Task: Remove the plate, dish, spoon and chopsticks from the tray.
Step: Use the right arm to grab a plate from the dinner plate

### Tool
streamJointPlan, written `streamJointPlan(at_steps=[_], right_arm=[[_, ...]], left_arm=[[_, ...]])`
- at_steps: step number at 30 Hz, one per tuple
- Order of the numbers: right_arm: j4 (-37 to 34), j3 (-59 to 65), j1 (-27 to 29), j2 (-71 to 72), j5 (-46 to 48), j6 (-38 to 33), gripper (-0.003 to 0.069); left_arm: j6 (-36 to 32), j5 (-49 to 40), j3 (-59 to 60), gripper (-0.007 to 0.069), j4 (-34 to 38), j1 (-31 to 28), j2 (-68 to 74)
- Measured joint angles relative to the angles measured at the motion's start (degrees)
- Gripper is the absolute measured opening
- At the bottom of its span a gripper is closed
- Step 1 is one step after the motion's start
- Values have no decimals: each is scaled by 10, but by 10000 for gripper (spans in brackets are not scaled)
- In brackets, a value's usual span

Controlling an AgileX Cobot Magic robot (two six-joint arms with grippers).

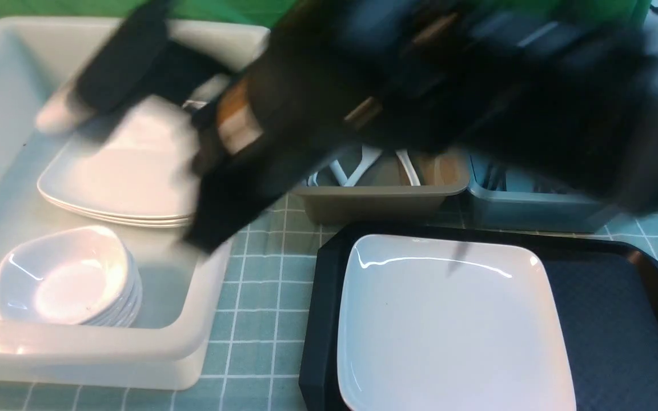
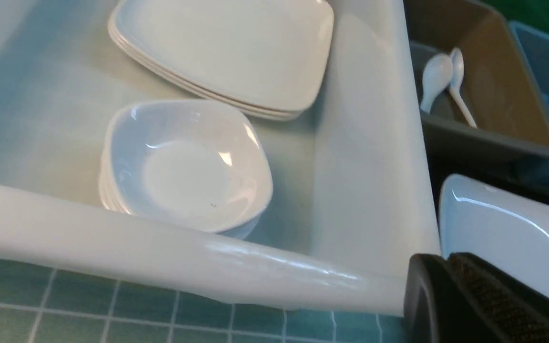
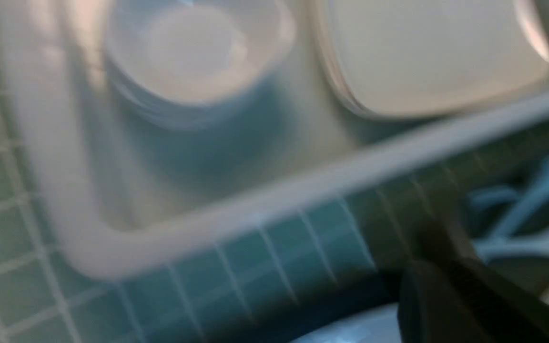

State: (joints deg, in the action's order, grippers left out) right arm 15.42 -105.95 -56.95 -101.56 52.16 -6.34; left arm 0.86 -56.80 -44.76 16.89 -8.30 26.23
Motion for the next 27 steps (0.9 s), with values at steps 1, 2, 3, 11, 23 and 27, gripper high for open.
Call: streamJointPlan(at_steps=[1, 2, 3, 11, 23, 27], right_arm=[[26, 3, 41, 31, 41, 15, 46], [42, 11, 74, 53, 73, 26, 34], [48, 19, 110, 77, 90, 32, 29], [1, 215, 386, 261, 113, 68, 22], [-325, 615, 558, 278, -100, -41, 400], [-405, 629, 559, 202, -133, -79, 459]], left_arm=[[-35, -3, 0, 12, 30, 0, 21], [-66, -7, 0, 12, 59, 0, 40], [-85, -12, 0, 12, 83, 0, 55], [-205, -24, 0, 1, 200, 8, 159], [-86, -19, -61, 0, 46, 218, 288], [-35, 0, -63, 0, 5, 327, 342]])
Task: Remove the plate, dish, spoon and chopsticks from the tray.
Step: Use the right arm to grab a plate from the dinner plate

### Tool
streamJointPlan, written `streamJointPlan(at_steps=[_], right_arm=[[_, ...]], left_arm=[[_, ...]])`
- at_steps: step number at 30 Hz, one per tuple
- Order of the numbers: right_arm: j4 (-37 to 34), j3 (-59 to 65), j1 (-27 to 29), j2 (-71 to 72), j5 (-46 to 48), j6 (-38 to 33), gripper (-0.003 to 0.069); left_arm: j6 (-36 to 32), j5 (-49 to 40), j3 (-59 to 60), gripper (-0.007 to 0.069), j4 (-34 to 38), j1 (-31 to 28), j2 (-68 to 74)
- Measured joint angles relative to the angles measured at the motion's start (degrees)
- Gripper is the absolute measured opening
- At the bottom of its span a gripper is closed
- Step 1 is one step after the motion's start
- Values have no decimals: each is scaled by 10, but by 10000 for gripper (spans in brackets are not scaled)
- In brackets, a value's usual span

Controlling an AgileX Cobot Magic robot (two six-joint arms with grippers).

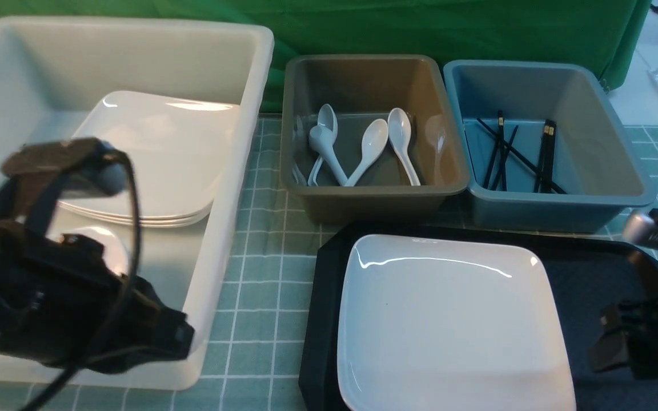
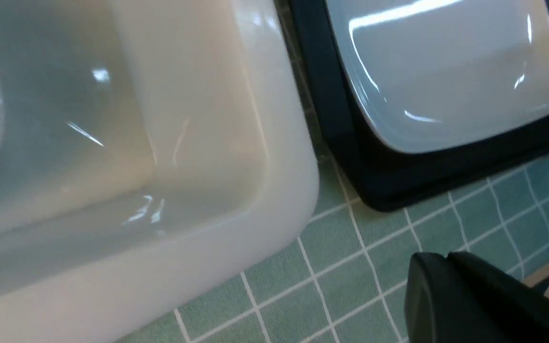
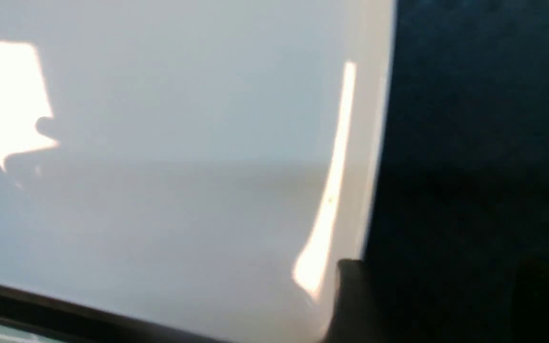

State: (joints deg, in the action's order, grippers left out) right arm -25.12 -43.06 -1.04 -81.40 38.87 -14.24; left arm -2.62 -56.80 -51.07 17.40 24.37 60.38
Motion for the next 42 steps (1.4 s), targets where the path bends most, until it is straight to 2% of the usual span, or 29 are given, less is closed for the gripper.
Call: streamJointPlan(at_steps=[5, 8, 11, 13, 14, 15, 16, 21, 27, 29, 31, 32, 36, 38, 40, 42], right_arm=[[-53, 0, -8, -68, -33, -34, 464], [-58, 0, -21, -91, -48, -39, 463], [-59, 0, -40, -110, -63, -52, 428], [-57, 0, -58, -124, -80, -62, 300], [-56, 0, -61, -126, -85, -61, 212], [-58, -1, -59, -126, -87, -53, 171], [-58, -1, -59, -126, -88, -51, 167], [7, -2, -8, -116, -80, 17, 159], [47, -1, 65, -104, -64, 42, 158], [54, -1, 80, -104, -48, 53, 159], [60, -1, 82, -104, -33, 70, 193], [65, 0, 82, -104, -24, 78, 239], [72, 0, 74, -103, -3, 71, 493], [72, 0, 63, -97, 1, 53, 581], [72, 0, 53, -87, 4, 42, 613], [72, 0, 47, -76, 5, 41, 603]], left_arm=[[33, 27, 0, 0, -16, 85, 76], [40, 49, 0, 0, -16, 104, 104], [41, 63, 0, 0, -12, 110, 123], [41, 76, 0, 0, -11, 110, 138], [37, 86, 0, 0, -11, 110, 144], [26, 91, 0, 0, -11, 110, 147], [26, 91, 0, 0, -10, 110, 147], [-20, 91, 0, 0, 12, 110, 159], [-40, 90, 0, 0, 39, 118, 181], [-44, 103, -2, 0, 43, 145, 195], [-40, 114, -7, 0, 43, 166, 214], [-34, 119, -12, 0, 44, 180, 226], [-14, 129, -48, 1, 46, 219, 277], [-9, 130, -72, 10, 46, 227, 299], [-2, 130, -96, 27, 46, 231, 318], [3, 130, -109, 48, 42, 231, 327]])
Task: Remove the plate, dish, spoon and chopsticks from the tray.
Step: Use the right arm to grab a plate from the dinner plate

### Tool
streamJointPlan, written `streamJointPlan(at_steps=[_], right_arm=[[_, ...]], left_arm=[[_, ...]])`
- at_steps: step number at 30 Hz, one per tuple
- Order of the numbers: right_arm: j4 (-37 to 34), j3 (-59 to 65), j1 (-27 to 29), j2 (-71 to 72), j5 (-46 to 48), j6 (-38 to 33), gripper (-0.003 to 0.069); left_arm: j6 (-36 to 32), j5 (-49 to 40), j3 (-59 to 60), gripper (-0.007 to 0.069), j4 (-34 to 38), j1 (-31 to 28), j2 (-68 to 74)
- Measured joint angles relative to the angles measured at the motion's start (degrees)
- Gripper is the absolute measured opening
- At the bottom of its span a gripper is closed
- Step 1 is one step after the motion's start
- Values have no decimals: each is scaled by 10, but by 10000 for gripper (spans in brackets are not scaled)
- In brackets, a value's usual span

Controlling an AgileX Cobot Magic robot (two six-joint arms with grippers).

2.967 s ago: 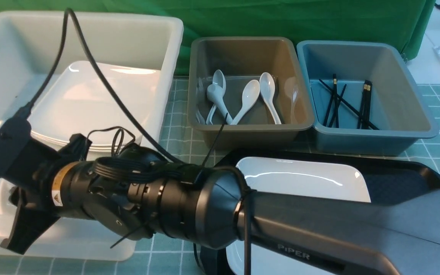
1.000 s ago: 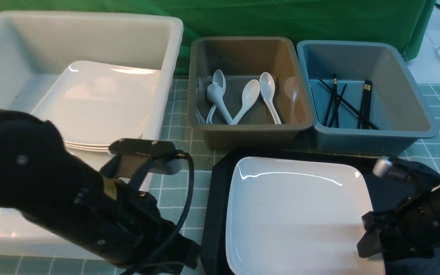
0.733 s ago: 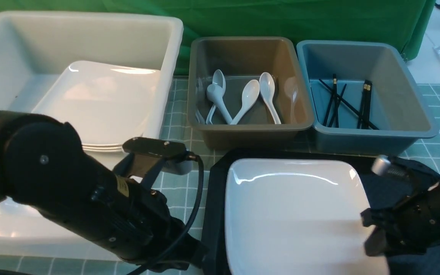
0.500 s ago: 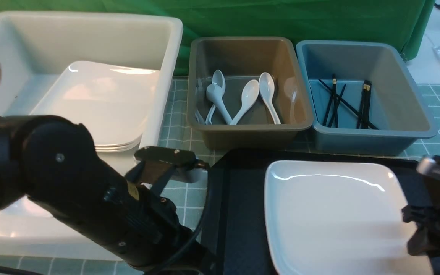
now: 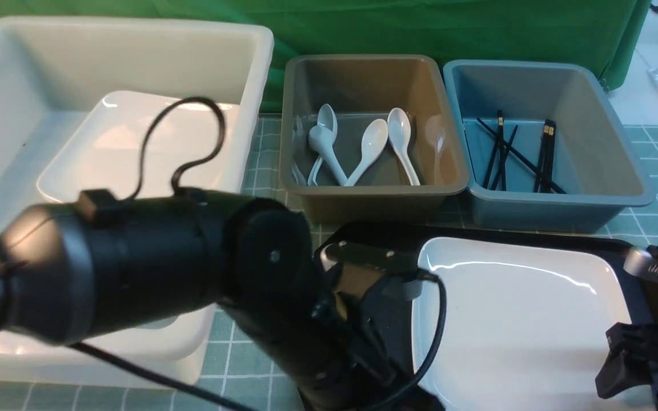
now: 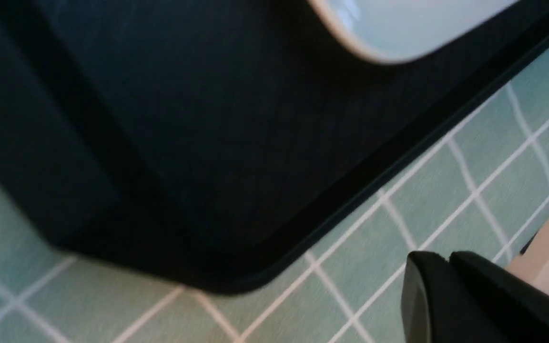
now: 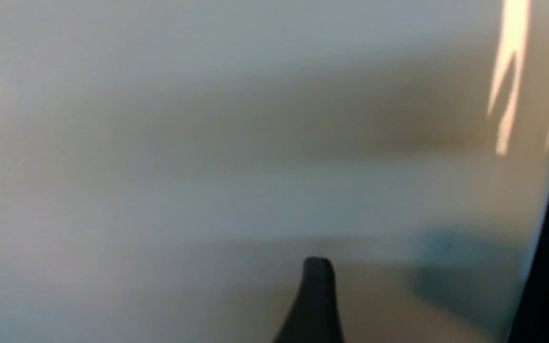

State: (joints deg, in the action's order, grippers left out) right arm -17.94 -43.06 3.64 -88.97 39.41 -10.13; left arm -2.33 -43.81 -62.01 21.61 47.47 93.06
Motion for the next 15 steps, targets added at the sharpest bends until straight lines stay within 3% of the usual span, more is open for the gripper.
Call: streamJointPlan(at_steps=[3, 9, 15], right_arm=[[3, 0, -2, 18, 6, 0, 554], [18, 16, -3, 21, 7, 11, 547], [31, 67, -3, 23, -51, 41, 546]], left_arm=[[23, 3, -11, 123, -32, 0, 4], [90, -2, -11, 240, -107, 0, 4], [150, -28, -11, 258, -172, 0, 4]])
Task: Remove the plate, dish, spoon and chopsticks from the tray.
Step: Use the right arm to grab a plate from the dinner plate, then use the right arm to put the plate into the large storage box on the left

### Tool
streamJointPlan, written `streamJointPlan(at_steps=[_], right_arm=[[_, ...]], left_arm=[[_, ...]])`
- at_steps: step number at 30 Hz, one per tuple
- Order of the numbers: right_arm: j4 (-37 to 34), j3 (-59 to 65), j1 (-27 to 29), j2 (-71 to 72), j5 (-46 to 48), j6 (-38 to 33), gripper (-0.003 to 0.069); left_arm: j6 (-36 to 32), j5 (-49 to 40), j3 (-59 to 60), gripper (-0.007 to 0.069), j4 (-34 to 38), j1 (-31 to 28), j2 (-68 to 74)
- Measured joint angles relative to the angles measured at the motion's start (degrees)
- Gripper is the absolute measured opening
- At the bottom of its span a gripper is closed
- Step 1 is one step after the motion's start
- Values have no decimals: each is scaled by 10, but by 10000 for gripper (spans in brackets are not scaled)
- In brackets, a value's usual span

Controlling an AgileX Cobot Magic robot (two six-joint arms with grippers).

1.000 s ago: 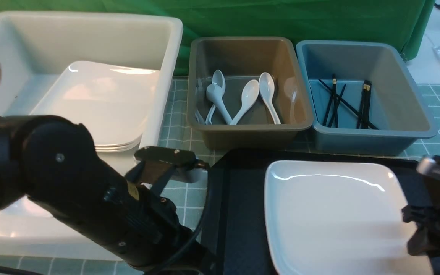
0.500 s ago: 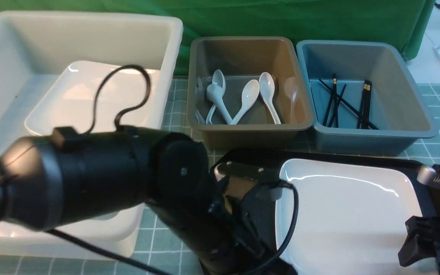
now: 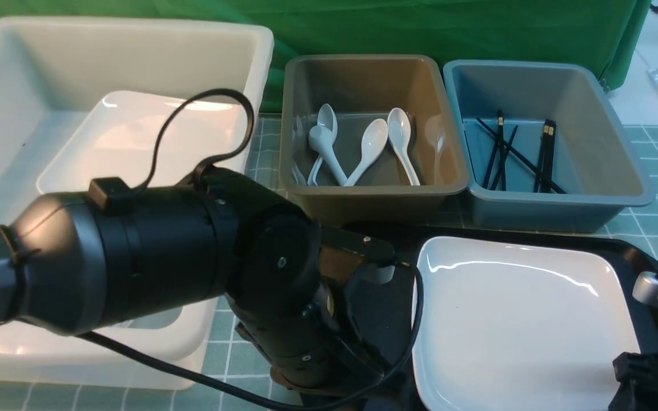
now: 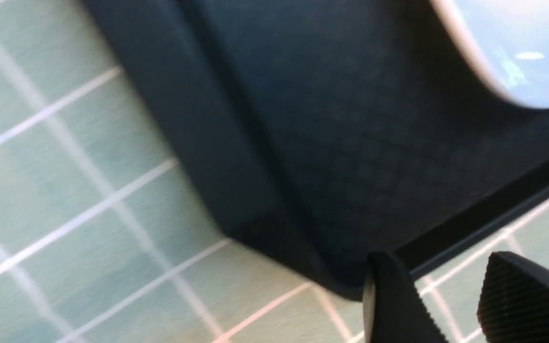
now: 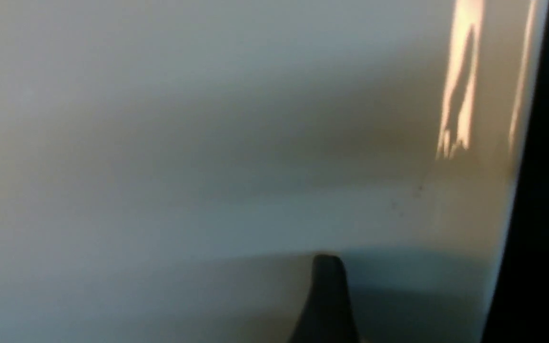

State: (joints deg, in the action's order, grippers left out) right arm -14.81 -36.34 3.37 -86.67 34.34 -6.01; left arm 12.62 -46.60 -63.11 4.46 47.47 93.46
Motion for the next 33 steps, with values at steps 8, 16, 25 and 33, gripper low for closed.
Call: streamJointPlan(at_steps=[8, 16, 25, 33], right_arm=[[-37, 10, -1, 5, -39, -14, 304], [-67, 11, 0, 18, -53, -54, 210], [-174, 12, -1, 197, -40, -157, 65], [-191, -3, -1, 251, -13, -180, 53]], left_arm=[[13, -15, 0, 85, -4, -55, -22], [7, -33, -1, 6, -6, -153, -93], [-9, -57, -1, 8, -14, -273, -242], [-17, -71, -1, 10, -24, -305, -302]])
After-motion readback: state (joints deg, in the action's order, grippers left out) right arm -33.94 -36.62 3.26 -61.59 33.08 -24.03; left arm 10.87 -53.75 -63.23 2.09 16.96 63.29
